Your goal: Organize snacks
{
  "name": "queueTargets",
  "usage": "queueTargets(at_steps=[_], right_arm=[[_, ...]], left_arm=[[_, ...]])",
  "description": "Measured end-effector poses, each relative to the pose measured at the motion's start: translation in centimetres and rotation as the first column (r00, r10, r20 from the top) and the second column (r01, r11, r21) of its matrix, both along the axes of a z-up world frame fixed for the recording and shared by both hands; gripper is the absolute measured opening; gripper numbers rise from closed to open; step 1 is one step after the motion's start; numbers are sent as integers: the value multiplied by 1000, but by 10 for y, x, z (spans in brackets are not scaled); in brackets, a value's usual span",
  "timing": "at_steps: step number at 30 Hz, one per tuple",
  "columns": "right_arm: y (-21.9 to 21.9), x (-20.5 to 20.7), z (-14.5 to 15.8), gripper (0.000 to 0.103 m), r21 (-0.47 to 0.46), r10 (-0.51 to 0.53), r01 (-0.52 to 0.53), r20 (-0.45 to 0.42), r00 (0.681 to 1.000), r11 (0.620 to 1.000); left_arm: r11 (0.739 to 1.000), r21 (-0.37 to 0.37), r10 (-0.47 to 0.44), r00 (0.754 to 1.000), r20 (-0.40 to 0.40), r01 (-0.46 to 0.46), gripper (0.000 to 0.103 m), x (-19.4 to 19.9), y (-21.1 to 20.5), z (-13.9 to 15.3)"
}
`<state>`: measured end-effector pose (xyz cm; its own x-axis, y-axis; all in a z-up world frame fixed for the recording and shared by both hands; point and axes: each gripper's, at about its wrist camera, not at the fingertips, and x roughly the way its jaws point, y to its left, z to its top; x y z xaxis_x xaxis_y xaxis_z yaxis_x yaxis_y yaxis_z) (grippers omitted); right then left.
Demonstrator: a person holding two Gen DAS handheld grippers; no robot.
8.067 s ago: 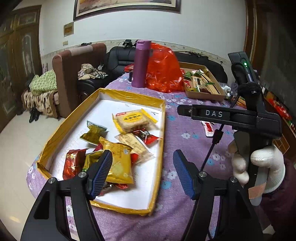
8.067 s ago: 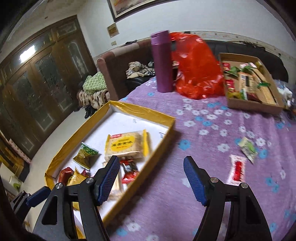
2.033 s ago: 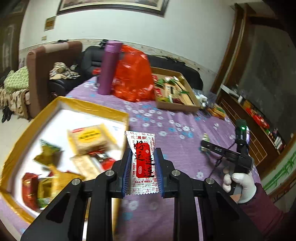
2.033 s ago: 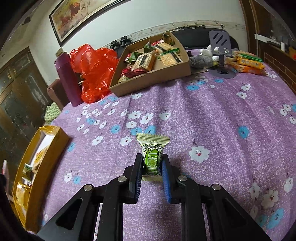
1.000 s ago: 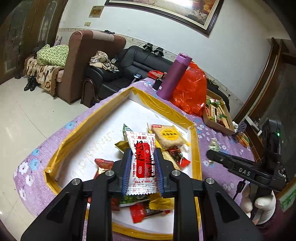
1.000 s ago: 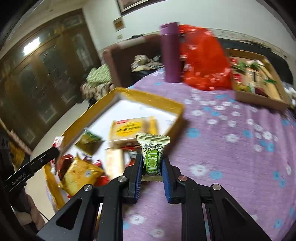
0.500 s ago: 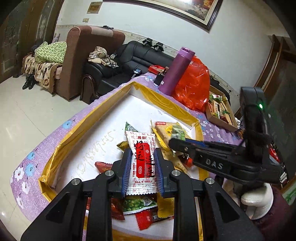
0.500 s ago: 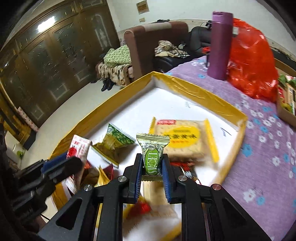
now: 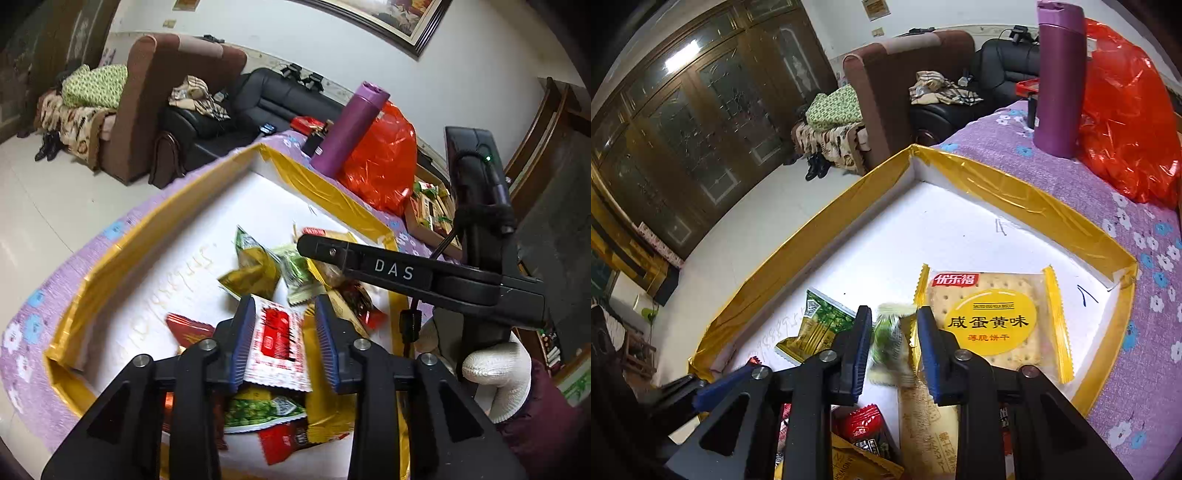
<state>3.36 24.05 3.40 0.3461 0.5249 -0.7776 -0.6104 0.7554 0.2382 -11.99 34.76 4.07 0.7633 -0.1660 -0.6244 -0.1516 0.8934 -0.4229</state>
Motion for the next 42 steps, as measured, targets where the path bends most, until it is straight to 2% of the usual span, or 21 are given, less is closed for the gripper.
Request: queueTargets(at_steps=[3,6,10,15,18,21,23,24,25,28,32,38,42], right_arm=[[-7,-4,3,31,5,-17,17,10,1000,1000],[-20,-6,8,31,33,-45,45,12,999,998],[-41,-10,15,36,56,-83,82,27,996,995],[-70,-17,21,38,84,-131,128,26,991,988],[-88,-26,22,41,101,-154,150,28,988,983],[-103,-39,22,45,108,-167,162,43,985,981],[-113,-51,21,46,101,-167,161,58,984,982],[-116,-58,21,46,96,-163,156,66,984,983],[-119,-66,21,46,90,-156,149,77,985,985],[-128,-87,20,48,66,-131,125,113,985,990],[-141,-111,20,53,46,-118,112,156,981,993],[-161,-132,20,55,53,-129,122,180,975,991],[-173,-140,21,61,72,-143,132,184,973,989]], left_arm=[[1000,3,-18,1000,-4,18,32,1,-7,-1],[999,13,-49,999,-12,49,37,2,-19,-1],[995,30,-99,995,-21,99,38,0,-37,1],[993,60,-97,995,-3,97,39,-9,-47,14],[994,86,-74,997,5,73,49,-16,-50,20],[991,133,-35,999,6,34,51,-23,-55,26],[987,160,-5,1000,0,5,62,-25,-58,29],[984,175,18,1000,-6,-16,70,-25,-61,30],[983,184,32,999,-8,-30,73,-26,-62,31],[979,201,44,999,1,-43,73,-30,-69,36],[960,272,60,998,11,-61,73,-36,-84,41],[921,376,103,995,9,-99,73,-41,-103,45],[908,404,119,993,2,-110,73,-44,-110,45]])
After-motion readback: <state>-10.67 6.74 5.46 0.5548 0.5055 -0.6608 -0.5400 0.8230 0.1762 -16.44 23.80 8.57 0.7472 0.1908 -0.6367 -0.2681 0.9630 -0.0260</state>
